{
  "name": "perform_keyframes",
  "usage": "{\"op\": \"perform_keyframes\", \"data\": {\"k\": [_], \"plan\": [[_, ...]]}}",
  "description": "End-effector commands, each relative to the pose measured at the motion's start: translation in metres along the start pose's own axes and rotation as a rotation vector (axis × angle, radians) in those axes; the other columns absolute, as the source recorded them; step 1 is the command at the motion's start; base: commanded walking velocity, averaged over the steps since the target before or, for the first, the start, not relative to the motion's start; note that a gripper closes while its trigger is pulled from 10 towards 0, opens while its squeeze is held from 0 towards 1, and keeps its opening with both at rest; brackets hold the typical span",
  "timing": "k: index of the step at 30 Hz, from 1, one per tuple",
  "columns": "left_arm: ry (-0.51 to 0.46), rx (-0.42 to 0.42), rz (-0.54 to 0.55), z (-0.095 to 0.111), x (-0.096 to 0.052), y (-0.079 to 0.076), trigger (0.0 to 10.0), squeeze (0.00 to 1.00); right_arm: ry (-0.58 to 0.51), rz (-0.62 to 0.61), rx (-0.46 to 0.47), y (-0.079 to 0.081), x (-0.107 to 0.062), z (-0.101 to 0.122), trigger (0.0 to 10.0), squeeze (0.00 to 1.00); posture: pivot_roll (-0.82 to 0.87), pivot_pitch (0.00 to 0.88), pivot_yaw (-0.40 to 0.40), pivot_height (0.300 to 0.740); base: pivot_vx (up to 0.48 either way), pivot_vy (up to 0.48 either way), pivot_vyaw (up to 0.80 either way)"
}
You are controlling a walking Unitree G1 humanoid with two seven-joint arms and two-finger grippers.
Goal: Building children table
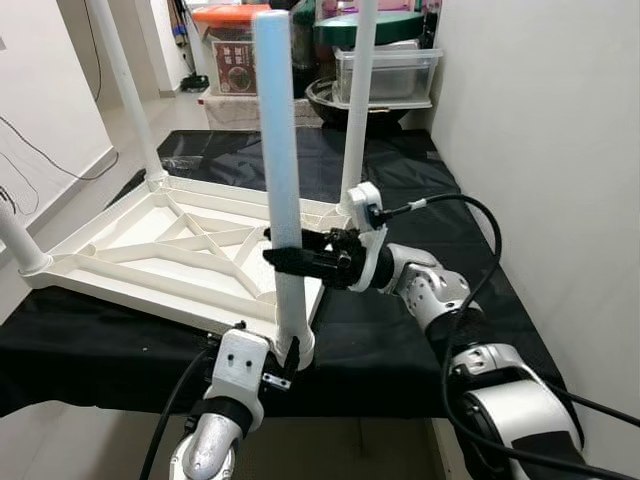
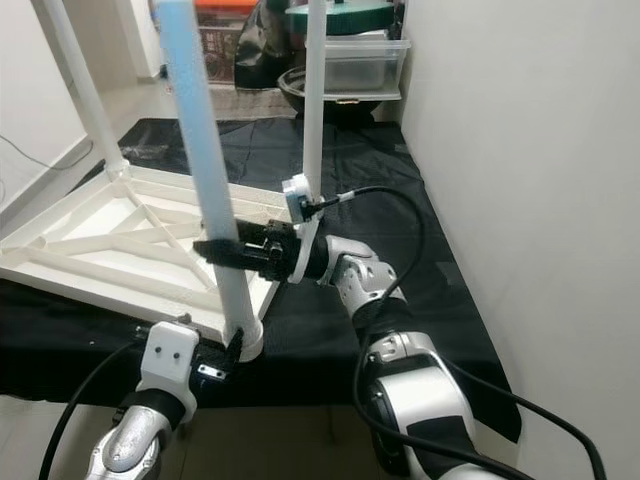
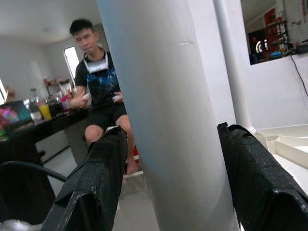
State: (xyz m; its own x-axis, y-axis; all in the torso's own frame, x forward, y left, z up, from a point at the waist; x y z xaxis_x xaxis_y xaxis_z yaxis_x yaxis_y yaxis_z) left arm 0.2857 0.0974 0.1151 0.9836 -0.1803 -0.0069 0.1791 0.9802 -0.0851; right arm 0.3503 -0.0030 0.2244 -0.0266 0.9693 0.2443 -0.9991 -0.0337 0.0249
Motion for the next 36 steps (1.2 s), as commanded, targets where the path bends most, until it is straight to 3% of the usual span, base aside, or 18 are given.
{"op": "perform_keyframes", "data": {"k": [1, 8, 10, 11, 13, 14, 16, 17, 19, 21, 25, 27, 28, 29, 32, 33, 35, 36], "plan": [[0.013, 0.003, 0.011, -0.004, 0.0, 0.002, 10.0, 0.0, 0.049, 0.096, 0.016, 0.012, 0.013, -0.012, 0.0, 0.0, 0.0, 0.0, -0.015, 0.734, 0.0, 0.0, 0.0], [0.012, 0.002, 0.012, -0.004, 0.0, 0.001, 10.0, 0.0, 0.087, -0.139, -0.061, -0.013, 0.022, -0.024, 0.0, 0.0, 0.0, 0.0, -0.015, 0.734, 0.0, 0.0, 0.0], [0.012, 0.001, 0.014, -0.004, 0.0, 0.002, 10.0, 0.0, 0.133, -0.518, -0.108, -0.057, 0.006, -0.022, 0.0, 0.0, 0.0, 0.0, -0.015, 0.734, 0.0, 0.0, 0.0], [0.012, 0.001, 0.014, -0.004, 0.0, 0.002, 10.0, 0.0, 0.133, -0.518, -0.108, -0.057, 0.006, -0.022, 0.0, 0.0, 0.0, 0.0, -0.015, 0.734, 0.0, 0.0, 0.0], [0.012, 0.001, 0.016, -0.004, 0.0, 0.002, 10.0, 0.0, 0.189, -0.898, -0.129, -0.093, -0.031, -0.02, 0.0, 0.0, 0.0, 0.0, -0.016, 0.734, 0.0, 0.0, 0.0], [0.012, 0.001, 0.016, -0.004, 0.0, 0.002, 10.0, 0.0, 0.189, -0.898, -0.129, -0.093, -0.031, -0.02, 0.0, 0.0, 0.0, 0.0, -0.016, 0.734, 0.0, 0.0, 0.0], [0.014, 0.001, 0.014, -0.005, 0.0, 0.002, 10.0, 0.0, 0.258, -1.334, -0.153, -0.115, -0.094, -0.017, 0.0, 0.0, 0.0, 0.0, -0.016, 0.734, 0.0, 0.0, 0.0], [0.014, 0.001, 0.014, -0.005, 0.0, 0.002, 10.0, 0.0, 0.258, -1.334, -0.153, -0.115, -0.094, -0.017, 0.0, 0.0, 0.0, 0.0, -0.016, 0.734, 0.0, 0.0, 0.0], [0.015, 0.002, 0.012, -0.005, 0.0, 0.002, 10.0, 0.0, 0.291, -1.749, -0.217, -0.114, -0.161, -0.006, 0.0, 0.0, 0.0, 0.0, -0.016, 0.734, 0.0, 0.0, 0.0], [0.015, 0.002, 0.012, -0.005, 0.0, 0.002, 10.0, 0.0, 0.28, -1.842, -0.223, -0.11, -0.173, -0.004, 0.0, 0.0, 0.0, 0.0, -0.016, 0.734, 0.0, 0.0, 0.0], [0.016, 0.001, 0.012, -0.005, 0.0, 0.002, 10.0, 0.0, 0.264, -1.934, -0.203, -0.105, -0.182, -0.007, 0.0, 0.0, 0.0, 0.0, -0.015, 0.734, 0.0, 0.0, 0.0], [0.018, 0.002, 0.013, -0.005, -0.001, 0.002, 10.0, 0.0, 0.22, -1.91, -0.157, -0.106, -0.16, -0.014, 0.0, 0.0, 0.0, 0.0, -0.015, 0.734, 0.0, 0.0, 0.0], [0.019, 0.002, 0.013, -0.006, -0.001, 0.002, 10.0, 0.0, 0.191, -1.86, -0.145, -0.108, -0.144, -0.015, 5.9, 0.0, 0.0, 0.0, -0.015, 0.734, 0.0, 0.0, 0.0], [0.019, 0.003, 0.013, -0.006, -0.001, 0.002, 10.0, 0.0, 0.172, -1.824, -0.141, -0.109, -0.133, -0.014, 10.0, 0.0, 0.0, 0.0, -0.015, 0.734, 0.0, 0.0, 0.0], [0.019, 0.002, 0.013, -0.006, -0.001, 0.002, 10.0, 0.0, 0.127, -1.759, -0.141, -0.111, -0.119, -0.01, 10.0, 0.0, 0.0, 0.0, -0.014, 0.734, 0.0, 0.0, 0.0], [0.019, 0.002, 0.013, -0.006, -0.001, 0.002, 10.0, 0.0, 0.057, -1.654, -0.136, -0.113, -0.098, -0.004, 10.0, 1.0, 0.0, 0.0, -0.014, 0.734, 0.0, 0.0, 0.0], [0.02, 0.002, 0.013, -0.006, -0.002, 0.002, 10.0, 0.0, 0.009, -1.585, -0.134, -0.113, -0.085, 0.001, 10.0, 1.0, 0.0, 0.0, -0.014, 0.734, 0.0, 0.0, 0.0], [0.02, 0.002, 0.013, -0.006, -0.002, 0.002, 10.0, 0.0, -0.057, -1.472, -0.116, -0.113, -0.068, 0.009, 10.0, 0.95, 0.0, 0.0, -0.014, 0.734, 0.0, 0.0, 0.0]]}}
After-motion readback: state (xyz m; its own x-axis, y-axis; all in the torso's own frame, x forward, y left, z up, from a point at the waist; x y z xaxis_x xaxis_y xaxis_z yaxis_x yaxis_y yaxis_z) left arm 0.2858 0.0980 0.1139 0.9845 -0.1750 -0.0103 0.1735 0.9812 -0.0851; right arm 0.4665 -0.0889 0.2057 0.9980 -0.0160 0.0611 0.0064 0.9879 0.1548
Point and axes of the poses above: a point about 5 cm out from each wrist's last joint towards the gripper, its own x axis pointing out of the wrist towards the gripper, its own z axis along the axis of the wrist's last joint, y = z × x, the point moved 6 cm from there along x, pointing out of the wrist towards the gripper, and after that the axes turned 10 degrees about -x, right-handed, at the moved point
